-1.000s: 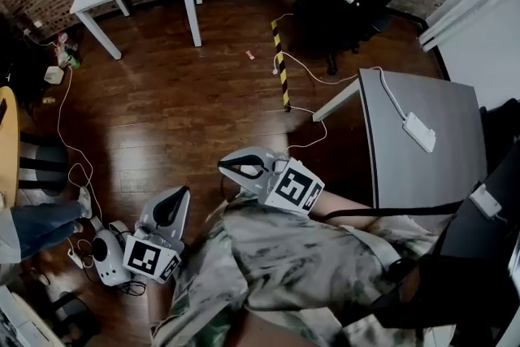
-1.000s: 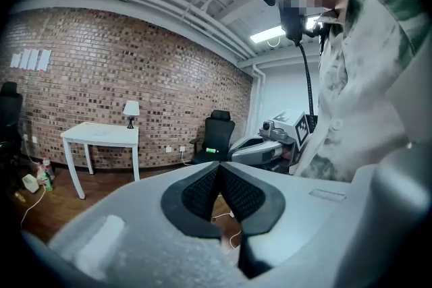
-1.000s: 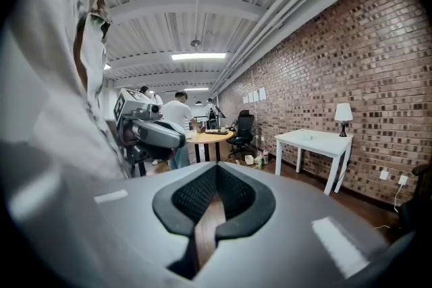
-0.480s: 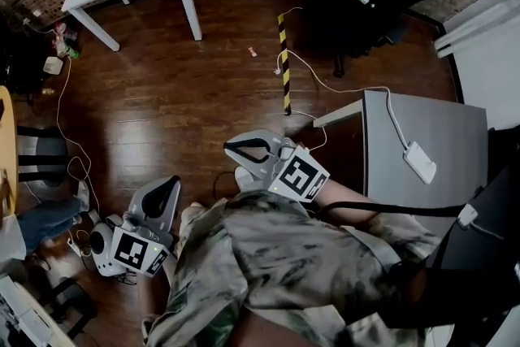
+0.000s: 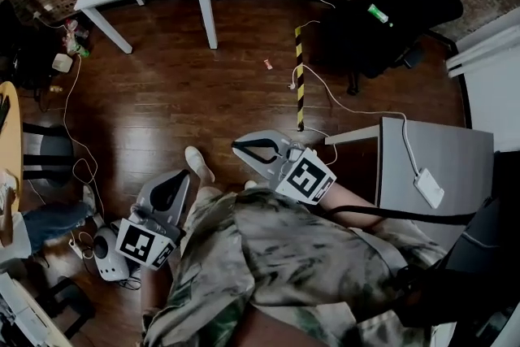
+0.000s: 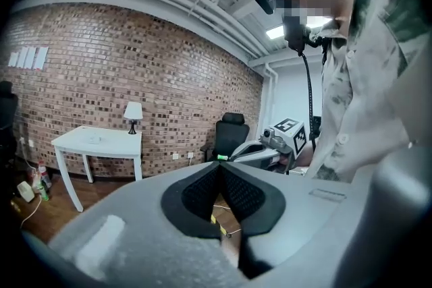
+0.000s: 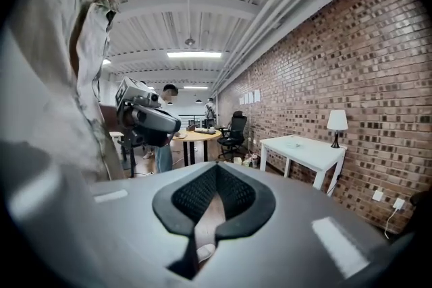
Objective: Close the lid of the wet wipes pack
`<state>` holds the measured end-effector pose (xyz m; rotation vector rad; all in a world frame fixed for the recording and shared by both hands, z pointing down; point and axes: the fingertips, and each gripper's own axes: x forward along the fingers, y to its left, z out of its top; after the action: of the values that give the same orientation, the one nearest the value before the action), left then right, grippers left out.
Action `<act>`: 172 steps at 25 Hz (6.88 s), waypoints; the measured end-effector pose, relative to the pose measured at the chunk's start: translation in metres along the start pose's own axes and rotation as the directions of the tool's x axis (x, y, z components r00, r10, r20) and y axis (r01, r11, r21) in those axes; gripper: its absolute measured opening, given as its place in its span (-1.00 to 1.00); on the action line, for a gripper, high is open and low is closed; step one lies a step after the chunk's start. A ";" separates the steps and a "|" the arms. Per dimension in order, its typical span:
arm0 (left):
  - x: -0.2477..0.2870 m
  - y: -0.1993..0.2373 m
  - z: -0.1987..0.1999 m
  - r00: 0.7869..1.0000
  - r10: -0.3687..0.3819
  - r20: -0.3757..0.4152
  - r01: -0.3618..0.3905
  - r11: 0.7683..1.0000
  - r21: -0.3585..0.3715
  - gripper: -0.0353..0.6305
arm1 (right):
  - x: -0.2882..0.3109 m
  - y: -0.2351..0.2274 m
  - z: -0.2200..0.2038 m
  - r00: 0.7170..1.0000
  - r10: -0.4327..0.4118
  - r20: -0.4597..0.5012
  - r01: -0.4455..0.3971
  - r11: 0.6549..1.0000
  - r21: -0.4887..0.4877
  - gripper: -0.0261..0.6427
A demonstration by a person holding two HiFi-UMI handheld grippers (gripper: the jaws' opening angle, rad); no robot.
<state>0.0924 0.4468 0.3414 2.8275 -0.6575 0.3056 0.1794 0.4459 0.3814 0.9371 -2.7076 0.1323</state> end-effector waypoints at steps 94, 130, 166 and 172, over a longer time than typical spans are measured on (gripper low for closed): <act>0.280 0.874 0.143 0.998 -0.033 -0.051 0.026 0.991 -0.129 -0.89 | 0.724 -0.718 -0.082 0.886 0.000 -0.463 -0.037 0.997 -0.072 -0.91; 0.221 0.931 0.113 0.995 0.094 0.030 -0.084 0.965 -0.247 -0.89 | 0.788 -0.695 -0.053 0.672 0.043 -0.739 -0.379 0.877 -0.293 -0.94; 0.207 0.936 0.100 0.994 0.077 0.079 -0.052 0.958 -0.281 -0.89 | 0.819 -0.685 -0.045 0.432 0.007 -0.902 -0.569 0.778 -0.266 -0.94; 0.205 0.935 0.093 0.993 0.083 0.084 -0.054 0.951 -0.304 -0.89 | 0.822 -0.685 -0.049 0.408 -0.021 -0.913 -0.583 0.764 -0.278 -0.94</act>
<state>-0.1380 -0.4791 0.4609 2.5429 -0.7527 0.0715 -0.0056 -0.5716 0.6602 0.0534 -1.6561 -0.1081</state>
